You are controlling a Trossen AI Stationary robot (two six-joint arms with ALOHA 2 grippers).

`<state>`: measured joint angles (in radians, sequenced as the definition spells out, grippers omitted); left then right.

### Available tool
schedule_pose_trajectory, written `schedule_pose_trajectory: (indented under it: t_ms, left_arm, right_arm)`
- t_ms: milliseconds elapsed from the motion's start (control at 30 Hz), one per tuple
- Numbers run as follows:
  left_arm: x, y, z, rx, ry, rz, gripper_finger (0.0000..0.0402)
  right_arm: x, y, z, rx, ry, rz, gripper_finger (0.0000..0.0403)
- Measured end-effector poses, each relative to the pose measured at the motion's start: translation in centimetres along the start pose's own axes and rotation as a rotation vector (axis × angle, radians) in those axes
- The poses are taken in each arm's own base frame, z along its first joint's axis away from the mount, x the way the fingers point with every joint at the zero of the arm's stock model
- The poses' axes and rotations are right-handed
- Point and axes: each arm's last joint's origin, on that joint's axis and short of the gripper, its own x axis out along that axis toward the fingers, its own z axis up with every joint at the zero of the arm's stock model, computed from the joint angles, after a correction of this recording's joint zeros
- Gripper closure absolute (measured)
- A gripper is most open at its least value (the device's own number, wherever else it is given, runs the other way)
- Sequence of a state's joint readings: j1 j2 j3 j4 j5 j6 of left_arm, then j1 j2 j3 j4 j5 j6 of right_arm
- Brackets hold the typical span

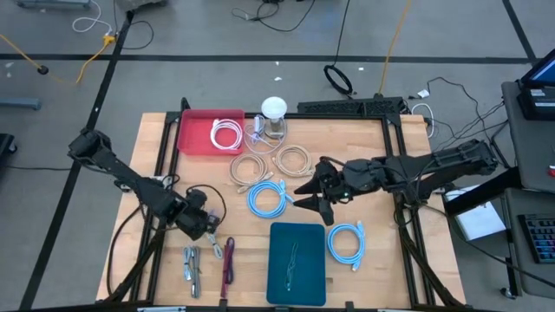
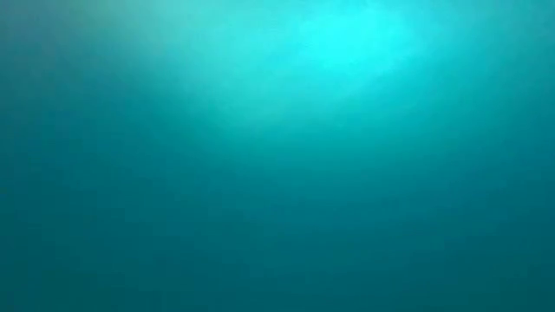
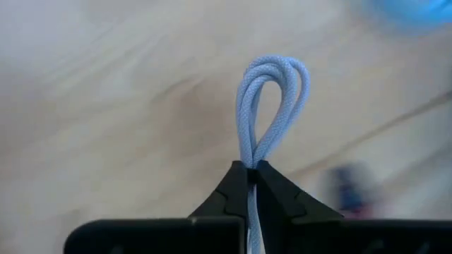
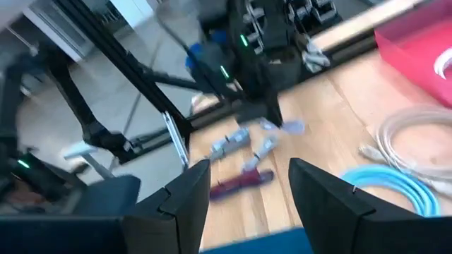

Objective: Pick & Place USB Port
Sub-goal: Put the purple USB cable into the blue bin

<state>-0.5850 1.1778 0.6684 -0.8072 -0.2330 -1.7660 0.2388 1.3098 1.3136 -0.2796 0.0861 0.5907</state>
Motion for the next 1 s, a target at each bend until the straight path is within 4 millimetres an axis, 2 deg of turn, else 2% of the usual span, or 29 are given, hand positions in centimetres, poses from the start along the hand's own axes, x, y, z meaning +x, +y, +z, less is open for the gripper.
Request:
schedule_pose_trajectory:
  t_ms: [167, 267, 333, 433, 533, 633, 800, 933, 1000]
  left_arm:
    - [-4.6, -4.2, 1.1, -0.15, -0.22, -0.335, 0.0394]
    - [-6.8, -8.1, 1.3, -0.194, -0.3, -0.579, 0.0394]
    - [-7.3, -11.3, 1.1, -0.204, -0.325, -0.684, 0.0394]
    - [-6.5, -16.2, 0.6, -0.194, -0.318, -0.7, 0.0394]
    - [-4.8, -20.8, -0.3, -0.158, -0.254, -0.636, 0.0394]
    - [-2.1, -23.7, -1.5, -0.136, -0.173, -0.492, 0.0394]
    - [0.9, -24.9, -3.5, -0.145, -0.09, -0.3, 0.0394]
    - [2.4, -25.0, -4.9, -0.186, -0.052, -0.281, 0.0394]
    - [2.5, -25.1, -5.0, -0.19, -0.048, -0.286, 0.0385]
  right_arm:
    - [-0.2, -0.8, -1.7, -0.031, 0.124, -0.15, 0.0218]
    - [-0.6, -1.3, -2.9, -0.063, 0.214, -0.263, 0.0218]
    - [-1.0, -1.5, -3.6, -0.079, 0.262, -0.329, 0.0218]
    - [-1.4, -1.4, -4.5, -0.101, 0.3, -0.4, 0.0218]
    - [-1.7, -1.1, -5.1, -0.125, 0.318, -0.427, 0.0218]
    - [-2.0, -0.5, -5.7, -0.142, 0.33, -0.429, 0.0218]
    - [-2.5, 0.2, -6.8, -0.159, 0.381, -0.433, 0.0218]
    - [-3.0, 0.8, -7.6, -0.171, 0.392, -0.451, 0.0218]
    - [-3.2, 1.1, -7.9, -0.184, 0.389, -0.454, 0.0218]
